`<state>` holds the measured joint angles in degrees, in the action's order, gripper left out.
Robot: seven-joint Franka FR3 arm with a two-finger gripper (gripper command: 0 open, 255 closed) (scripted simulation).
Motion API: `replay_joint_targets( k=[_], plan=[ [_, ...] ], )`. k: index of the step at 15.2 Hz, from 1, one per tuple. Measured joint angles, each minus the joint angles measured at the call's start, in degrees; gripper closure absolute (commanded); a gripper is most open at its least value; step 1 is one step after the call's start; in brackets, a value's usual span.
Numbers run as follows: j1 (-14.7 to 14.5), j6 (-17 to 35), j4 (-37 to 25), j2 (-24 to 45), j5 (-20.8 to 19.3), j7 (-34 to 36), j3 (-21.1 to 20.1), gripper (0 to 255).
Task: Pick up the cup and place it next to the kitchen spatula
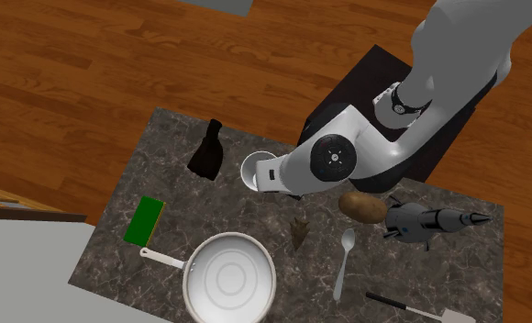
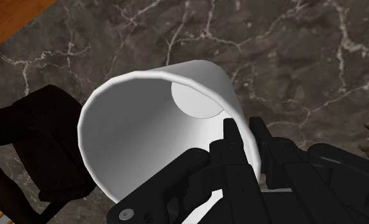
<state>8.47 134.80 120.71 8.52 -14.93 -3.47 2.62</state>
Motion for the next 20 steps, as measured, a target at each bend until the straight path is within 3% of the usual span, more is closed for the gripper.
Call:
replay_joint_targets(
  k=[6, 20],
  plan=[
    [-0.01, -0.84, -0.30, -0.54, 0.16, -0.22, -0.04, 255],
    [-0.11, -10.45, -5.48, -5.18, 1.77, -2.72, -0.32, 255]
  ],
)
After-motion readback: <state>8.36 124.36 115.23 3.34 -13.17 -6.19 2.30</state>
